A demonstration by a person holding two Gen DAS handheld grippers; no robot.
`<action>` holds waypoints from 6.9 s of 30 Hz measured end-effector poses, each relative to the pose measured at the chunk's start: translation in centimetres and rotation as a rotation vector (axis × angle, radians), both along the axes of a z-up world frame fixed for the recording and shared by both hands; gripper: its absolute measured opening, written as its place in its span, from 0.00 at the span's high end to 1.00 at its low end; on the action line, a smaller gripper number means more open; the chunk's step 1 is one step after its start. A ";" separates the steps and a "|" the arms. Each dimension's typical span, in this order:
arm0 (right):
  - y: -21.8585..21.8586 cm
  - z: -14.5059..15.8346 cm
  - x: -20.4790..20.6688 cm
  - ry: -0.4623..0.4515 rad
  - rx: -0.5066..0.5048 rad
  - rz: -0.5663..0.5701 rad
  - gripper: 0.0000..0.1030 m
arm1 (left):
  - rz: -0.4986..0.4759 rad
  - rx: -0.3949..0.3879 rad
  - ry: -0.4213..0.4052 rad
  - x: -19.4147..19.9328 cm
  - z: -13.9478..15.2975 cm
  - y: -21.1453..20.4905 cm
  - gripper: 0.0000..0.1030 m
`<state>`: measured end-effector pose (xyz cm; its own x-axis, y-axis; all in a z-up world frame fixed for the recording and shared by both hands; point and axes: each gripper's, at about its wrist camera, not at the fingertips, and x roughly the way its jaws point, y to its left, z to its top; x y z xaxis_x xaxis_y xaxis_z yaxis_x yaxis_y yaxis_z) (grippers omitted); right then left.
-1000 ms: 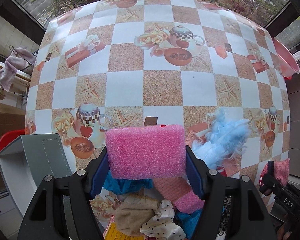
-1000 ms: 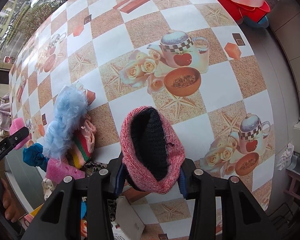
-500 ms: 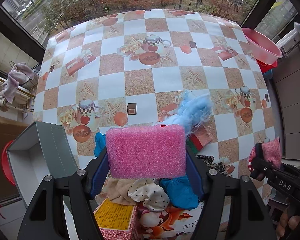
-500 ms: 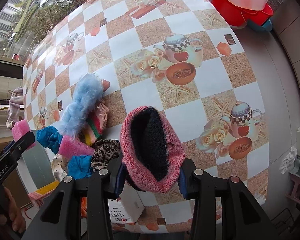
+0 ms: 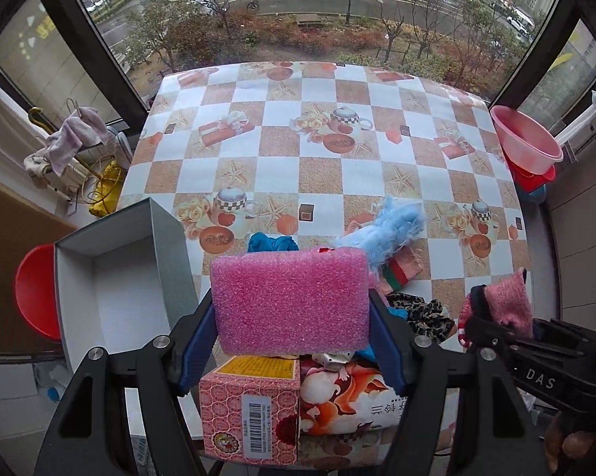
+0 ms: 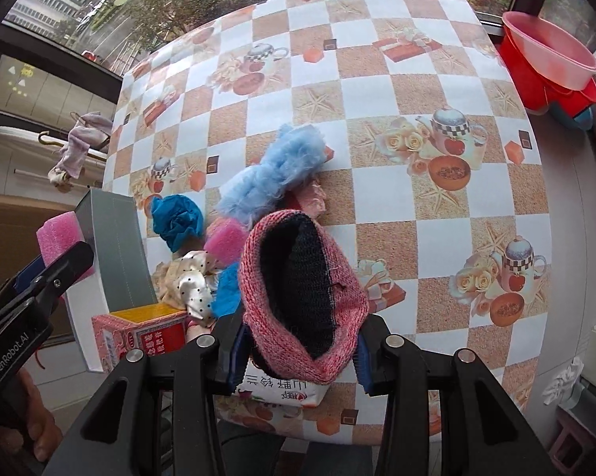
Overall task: Organize soft objects
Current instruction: 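Carry the pink sponge and knit hat with both tools over the white box, then lower both items into the white box and open both tools, then withdraw both tools from the box back toward the pile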
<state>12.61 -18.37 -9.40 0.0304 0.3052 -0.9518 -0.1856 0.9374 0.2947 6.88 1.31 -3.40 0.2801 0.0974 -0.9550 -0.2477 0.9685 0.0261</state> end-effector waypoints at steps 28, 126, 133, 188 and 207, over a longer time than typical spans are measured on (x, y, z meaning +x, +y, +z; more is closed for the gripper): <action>3.7 1.8 -9.3 -0.030 0.034 0.122 0.57 | -0.080 -0.026 -0.018 -12.3 1.9 1.9 0.29; 31.4 -4.5 -16.3 0.057 -0.019 0.395 0.57 | 0.043 -0.101 0.207 -19.5 -13.6 19.9 0.29; 31.4 -6.5 -18.1 0.128 -0.022 0.445 0.57 | 0.014 -0.088 0.209 -21.2 -13.5 19.9 0.28; 6.9 5.7 -12.3 -0.078 0.228 -0.243 0.00 | -0.071 -0.386 -0.109 -13.3 0.7 14.8 0.00; -6.4 -2.3 -3.7 0.099 0.128 -0.332 0.00 | -0.063 -0.242 0.056 -1.4 -1.4 5.0 0.00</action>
